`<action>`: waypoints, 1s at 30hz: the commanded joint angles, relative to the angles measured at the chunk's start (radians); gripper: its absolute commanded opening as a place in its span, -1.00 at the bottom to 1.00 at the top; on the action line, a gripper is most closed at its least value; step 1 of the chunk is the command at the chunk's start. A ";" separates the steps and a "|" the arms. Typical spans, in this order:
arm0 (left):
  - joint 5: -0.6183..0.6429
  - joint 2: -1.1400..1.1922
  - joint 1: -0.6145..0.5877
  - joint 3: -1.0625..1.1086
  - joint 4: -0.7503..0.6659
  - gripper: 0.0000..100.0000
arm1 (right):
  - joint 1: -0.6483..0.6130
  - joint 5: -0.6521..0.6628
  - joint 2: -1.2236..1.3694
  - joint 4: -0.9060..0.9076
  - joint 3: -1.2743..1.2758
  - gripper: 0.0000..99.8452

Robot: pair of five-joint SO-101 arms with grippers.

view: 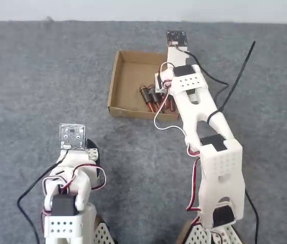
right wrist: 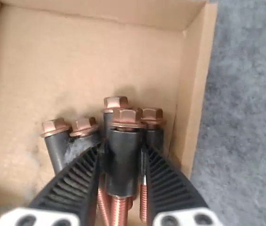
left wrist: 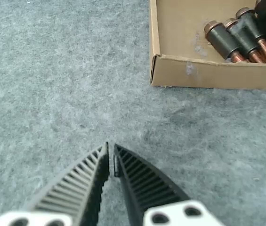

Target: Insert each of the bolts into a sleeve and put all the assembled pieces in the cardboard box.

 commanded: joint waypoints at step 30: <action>-0.008 -0.012 -0.009 -0.019 0.011 -0.98 | -0.007 -0.003 -0.302 0.383 -0.063 -0.99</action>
